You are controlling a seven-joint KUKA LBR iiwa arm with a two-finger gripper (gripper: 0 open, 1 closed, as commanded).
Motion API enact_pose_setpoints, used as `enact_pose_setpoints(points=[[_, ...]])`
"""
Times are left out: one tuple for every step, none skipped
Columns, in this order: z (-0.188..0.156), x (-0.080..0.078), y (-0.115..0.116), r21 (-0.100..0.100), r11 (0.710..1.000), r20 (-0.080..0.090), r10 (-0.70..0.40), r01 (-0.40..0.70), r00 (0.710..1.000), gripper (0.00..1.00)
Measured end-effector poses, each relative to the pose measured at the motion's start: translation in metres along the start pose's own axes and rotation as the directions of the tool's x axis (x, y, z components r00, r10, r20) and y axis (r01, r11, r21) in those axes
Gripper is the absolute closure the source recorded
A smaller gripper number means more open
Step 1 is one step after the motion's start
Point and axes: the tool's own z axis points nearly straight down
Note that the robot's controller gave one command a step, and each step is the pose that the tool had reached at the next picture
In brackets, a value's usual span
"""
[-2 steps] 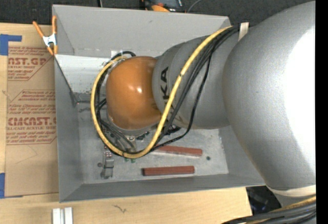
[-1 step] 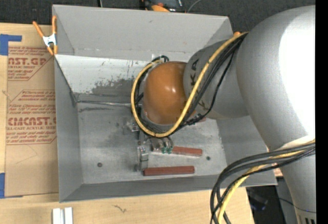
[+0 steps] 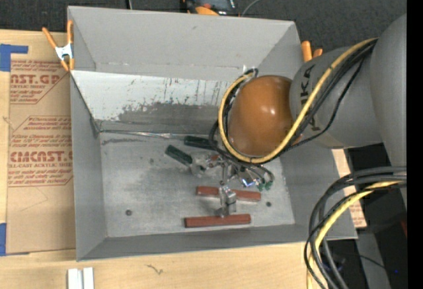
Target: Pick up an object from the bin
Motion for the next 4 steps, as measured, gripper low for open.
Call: enact_pose_setpoints(points=[[0.000, -0.001, 0.002, -0.003, 1.000, 0.001, -0.002, 0.002, 1.000, 1.00], [-0.134, -0.014, 0.011, 0.001, 0.999, 0.011, -0.040, 0.040, 0.999, 1.00], [-0.130, -0.013, 0.011, -0.002, 0.999, 0.003, -0.039, 0.039, 0.999, 0.00], [0.005, -0.025, -0.010, -0.004, 0.919, 0.000, -0.395, 0.395, 0.919, 0.00]])
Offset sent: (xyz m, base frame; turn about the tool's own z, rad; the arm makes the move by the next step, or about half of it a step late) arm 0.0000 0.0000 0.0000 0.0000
